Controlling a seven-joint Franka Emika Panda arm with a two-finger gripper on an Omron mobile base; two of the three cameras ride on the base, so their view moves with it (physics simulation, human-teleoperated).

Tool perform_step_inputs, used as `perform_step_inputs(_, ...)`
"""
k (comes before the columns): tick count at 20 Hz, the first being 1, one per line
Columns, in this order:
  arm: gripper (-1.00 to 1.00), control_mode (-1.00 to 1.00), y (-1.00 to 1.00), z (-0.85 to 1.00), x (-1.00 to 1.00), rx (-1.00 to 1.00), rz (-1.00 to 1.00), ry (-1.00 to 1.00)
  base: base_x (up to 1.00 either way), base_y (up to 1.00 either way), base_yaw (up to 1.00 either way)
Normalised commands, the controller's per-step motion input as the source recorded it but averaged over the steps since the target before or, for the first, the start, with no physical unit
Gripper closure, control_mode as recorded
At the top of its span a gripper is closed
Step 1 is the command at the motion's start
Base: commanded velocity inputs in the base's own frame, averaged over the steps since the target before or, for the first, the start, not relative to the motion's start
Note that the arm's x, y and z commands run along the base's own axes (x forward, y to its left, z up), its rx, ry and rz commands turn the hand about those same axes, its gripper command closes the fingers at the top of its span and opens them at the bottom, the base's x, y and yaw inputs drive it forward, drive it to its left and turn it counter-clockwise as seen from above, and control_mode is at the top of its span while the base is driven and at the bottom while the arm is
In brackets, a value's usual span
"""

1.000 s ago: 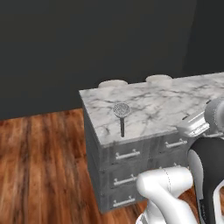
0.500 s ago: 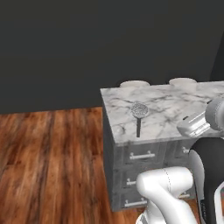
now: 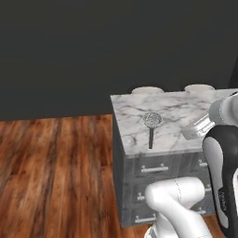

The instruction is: Pick the strainer and strainer and place them in the sink. Then turn on the water.

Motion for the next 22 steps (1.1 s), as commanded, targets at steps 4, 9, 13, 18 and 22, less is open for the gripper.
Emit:
perform_step_inputs(4, -1.0, -1.0, 0.0, -0.36, -0.01, 0.19, 0.0, 0.23, 0.0, 0.0, 0.0)
perform_step_inputs(9, -1.0, -1.0, 0.13, -0.39, 0.18, 0.16, -0.01, 0.31, 0.0, 0.0, 0.0)
perform_step_inputs(13, -1.0, -1.0, 0.28, -0.13, 0.54, 0.12, -0.06, 0.32, 0.0, 0.0, 0.0)
perform_step_inputs(18, -1.0, -1.0, 0.06, -0.13, 0.51, 0.0, -0.03, 0.12, 0.0, 0.0, 0.0)
perform_step_inputs(22, -1.0, -1.0, 0.0, -0.25, 0.61, -0.1, -0.09, 0.07, 0.0, 0.0, 0.0)
